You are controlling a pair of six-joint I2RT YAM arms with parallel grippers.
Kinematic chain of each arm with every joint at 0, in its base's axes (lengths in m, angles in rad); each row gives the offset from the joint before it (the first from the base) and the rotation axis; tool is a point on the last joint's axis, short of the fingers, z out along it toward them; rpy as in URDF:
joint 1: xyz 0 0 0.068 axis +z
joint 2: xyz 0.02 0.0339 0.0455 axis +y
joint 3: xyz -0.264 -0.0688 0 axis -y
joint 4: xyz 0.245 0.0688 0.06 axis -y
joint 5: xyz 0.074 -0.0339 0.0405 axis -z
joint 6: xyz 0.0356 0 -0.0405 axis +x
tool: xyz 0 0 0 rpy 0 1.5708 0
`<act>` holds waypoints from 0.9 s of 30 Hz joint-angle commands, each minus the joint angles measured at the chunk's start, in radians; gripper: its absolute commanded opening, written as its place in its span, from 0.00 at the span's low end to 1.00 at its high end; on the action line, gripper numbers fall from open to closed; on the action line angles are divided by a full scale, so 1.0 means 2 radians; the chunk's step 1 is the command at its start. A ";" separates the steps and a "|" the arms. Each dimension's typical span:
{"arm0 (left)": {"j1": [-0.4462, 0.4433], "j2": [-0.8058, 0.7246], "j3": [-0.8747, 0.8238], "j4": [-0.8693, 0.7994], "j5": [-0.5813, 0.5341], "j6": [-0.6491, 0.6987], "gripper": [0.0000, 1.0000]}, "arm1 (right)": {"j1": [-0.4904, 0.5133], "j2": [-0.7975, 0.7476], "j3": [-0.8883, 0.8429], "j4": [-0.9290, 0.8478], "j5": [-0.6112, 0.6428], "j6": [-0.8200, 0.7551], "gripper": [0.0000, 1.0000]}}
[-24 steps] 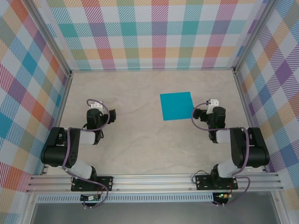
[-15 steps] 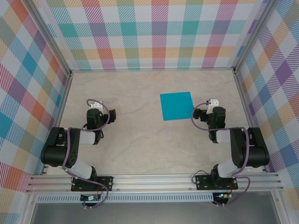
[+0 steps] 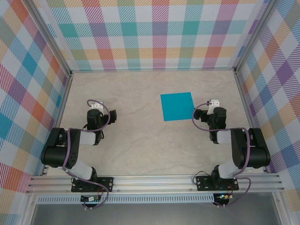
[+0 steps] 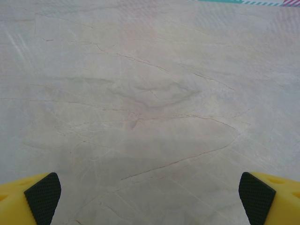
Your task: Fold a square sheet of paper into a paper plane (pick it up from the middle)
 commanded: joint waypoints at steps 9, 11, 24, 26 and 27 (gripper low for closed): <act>0.005 -0.050 0.048 -0.115 -0.028 -0.012 1.00 | -0.003 -0.107 0.052 -0.158 0.006 0.011 1.00; 0.005 -0.069 0.072 -0.177 -0.051 -0.031 1.00 | -0.003 -0.140 0.081 -0.236 0.007 0.040 1.00; 0.005 -0.113 0.286 -0.535 0.020 -0.182 1.00 | 0.071 -0.051 0.294 -0.569 -0.109 0.284 1.00; 0.005 -0.114 0.303 -0.563 0.065 -0.187 1.00 | 0.099 -0.020 0.318 -0.579 -0.117 0.295 1.00; 0.005 -0.116 0.309 -0.572 0.082 -0.196 1.00 | 0.114 -0.004 0.330 -0.581 -0.121 0.300 1.00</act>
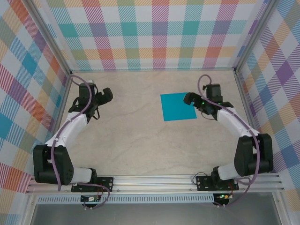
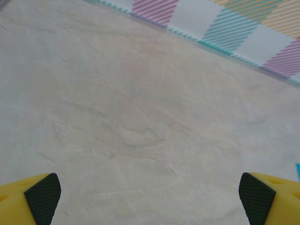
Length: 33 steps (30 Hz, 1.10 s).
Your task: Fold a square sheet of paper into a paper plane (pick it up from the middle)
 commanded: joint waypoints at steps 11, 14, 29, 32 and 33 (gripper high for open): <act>0.004 0.009 0.043 -0.110 0.134 -0.046 1.00 | 0.101 0.181 0.153 -0.082 0.004 0.081 0.95; 0.005 0.014 0.043 -0.099 0.144 -0.045 1.00 | 0.101 0.226 0.200 -0.101 0.002 0.078 0.87; -0.023 0.080 0.042 -0.031 0.200 -0.130 1.00 | 0.107 0.334 0.272 -0.157 -0.016 0.092 0.83; -0.043 0.098 0.047 -0.026 0.198 -0.133 1.00 | 0.120 0.318 0.234 -0.159 -0.003 0.102 0.83; -0.049 0.103 0.050 -0.026 0.194 -0.133 1.00 | 0.126 0.309 0.215 -0.156 -0.001 0.106 0.83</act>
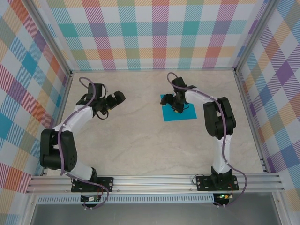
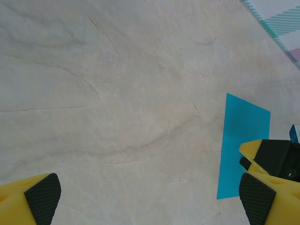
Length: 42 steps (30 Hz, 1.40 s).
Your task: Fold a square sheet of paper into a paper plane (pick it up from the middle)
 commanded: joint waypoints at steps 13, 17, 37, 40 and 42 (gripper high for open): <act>-0.060 0.081 0.040 0.045 0.005 -0.047 1.00 | 0.142 -0.173 -0.242 -0.087 0.021 0.076 0.81; -0.067 0.093 0.047 0.048 0.003 -0.055 1.00 | 0.142 -0.191 -0.139 -0.174 0.067 -0.036 0.91; -0.083 0.104 0.047 0.033 0.000 -0.061 1.00 | 0.091 -0.082 -0.072 -0.204 0.059 -0.199 0.94; -0.085 0.107 0.048 0.031 -0.001 -0.061 1.00 | 0.091 -0.076 -0.073 -0.201 0.057 -0.197 0.94; -0.085 0.109 0.048 0.031 -0.001 -0.061 1.00 | 0.091 -0.073 -0.078 -0.199 0.053 -0.196 0.94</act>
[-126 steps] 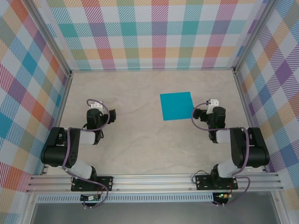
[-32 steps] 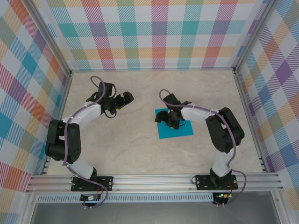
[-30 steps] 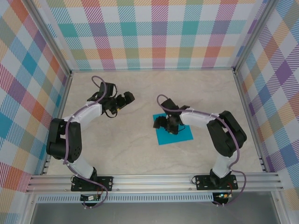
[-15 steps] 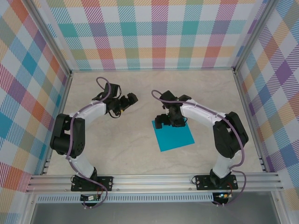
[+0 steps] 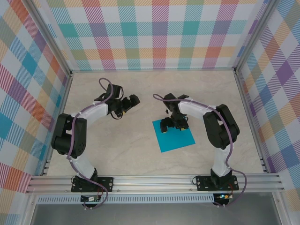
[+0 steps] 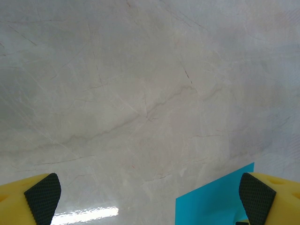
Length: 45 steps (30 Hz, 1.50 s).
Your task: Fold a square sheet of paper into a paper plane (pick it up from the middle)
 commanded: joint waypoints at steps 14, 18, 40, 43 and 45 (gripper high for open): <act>-0.012 0.019 0.024 -0.011 -0.005 -0.008 1.00 | 0.010 0.069 -0.019 -0.003 0.040 0.017 0.92; -0.013 0.019 0.026 -0.014 -0.006 -0.007 1.00 | 0.010 0.080 -0.026 0.004 0.044 0.022 0.89; -0.014 0.015 0.023 -0.022 -0.003 -0.006 1.00 | -0.004 0.004 -0.029 0.028 -0.010 0.030 0.79; -0.015 0.015 0.020 -0.022 -0.002 -0.005 1.00 | -0.001 -0.025 -0.024 0.016 -0.002 0.034 0.85; -0.015 0.014 0.018 -0.020 -0.001 -0.007 1.00 | 0.005 -0.041 -0.024 0.003 0.012 0.032 0.90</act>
